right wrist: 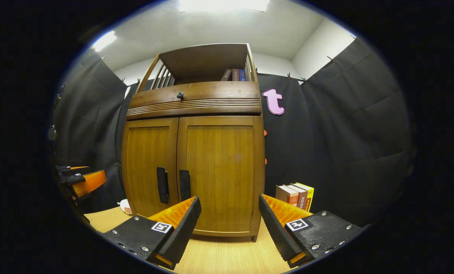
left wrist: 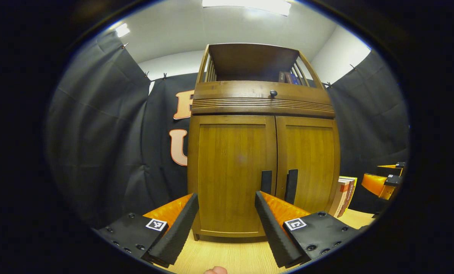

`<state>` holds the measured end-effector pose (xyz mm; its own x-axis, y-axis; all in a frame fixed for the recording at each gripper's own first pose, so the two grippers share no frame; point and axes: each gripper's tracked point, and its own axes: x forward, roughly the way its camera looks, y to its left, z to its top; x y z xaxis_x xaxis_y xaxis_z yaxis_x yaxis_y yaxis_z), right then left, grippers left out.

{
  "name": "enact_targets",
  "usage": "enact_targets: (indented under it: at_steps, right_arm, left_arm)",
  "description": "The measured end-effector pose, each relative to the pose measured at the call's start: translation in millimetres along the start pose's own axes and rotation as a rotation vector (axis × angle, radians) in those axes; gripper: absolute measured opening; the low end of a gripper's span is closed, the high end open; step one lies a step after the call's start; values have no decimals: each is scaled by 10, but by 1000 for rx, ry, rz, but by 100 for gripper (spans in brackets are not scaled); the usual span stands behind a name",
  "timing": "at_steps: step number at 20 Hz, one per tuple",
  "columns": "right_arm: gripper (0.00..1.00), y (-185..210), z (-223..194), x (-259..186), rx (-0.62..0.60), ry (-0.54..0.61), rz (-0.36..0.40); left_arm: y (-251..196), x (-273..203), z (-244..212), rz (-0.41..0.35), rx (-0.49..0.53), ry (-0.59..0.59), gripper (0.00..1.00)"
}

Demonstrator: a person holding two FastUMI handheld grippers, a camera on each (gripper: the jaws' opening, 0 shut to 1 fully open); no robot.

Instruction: Open the right door of the double-door shoe cabinet with the right hand, and open the left door with the left hand.

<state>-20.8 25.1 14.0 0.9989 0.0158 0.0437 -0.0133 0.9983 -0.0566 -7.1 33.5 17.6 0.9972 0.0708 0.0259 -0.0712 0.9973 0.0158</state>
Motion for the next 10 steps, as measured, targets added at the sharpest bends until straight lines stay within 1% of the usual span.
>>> enact_targets:
  at_steps: [1, 2, 3, 4, 5, 6, 7, 8, 9, 10]
  right_arm:
    - [93, 13, -4, 2, 0, 4, 4]
    - [97, 23, -16, -2, -1, 5, 7]
    - [97, 31, -9, -2, -3, 7, 10]
    - [97, 42, -4, 3, -5, 5, 13]
    - [93, 50, 10, 13, -6, 4, 14]
    - [93, 59, 17, 31, -5, 3, 18]
    - [93, 69, 30, 42, -2, 3, 21]
    - [93, 56, 35, 48, 0, 3, 21]
    - [93, 32, 57, 68, 0, -2, 17]
    - [90, 3, 86, 81, -1, -11, 14]
  left_arm:
    - [6, -8, 5, 5, 5, -2, 96]
    - [4, -11, 14, 7, 8, -6, 96]
    - [2, -18, 19, 7, 10, -9, 96]
    - [5, -19, 24, 9, 12, -11, 94]
    - [4, -22, 33, 9, 15, -13, 94]
    - [0, -21, 35, 9, 16, -13, 96]
    - [5, -23, 35, 8, 17, -13, 94]
    - [5, -20, 38, 8, 16, -14, 96]
    - [11, -16, 24, 8, 15, -12, 96]
    - [22, -18, 19, 11, 16, -9, 94]
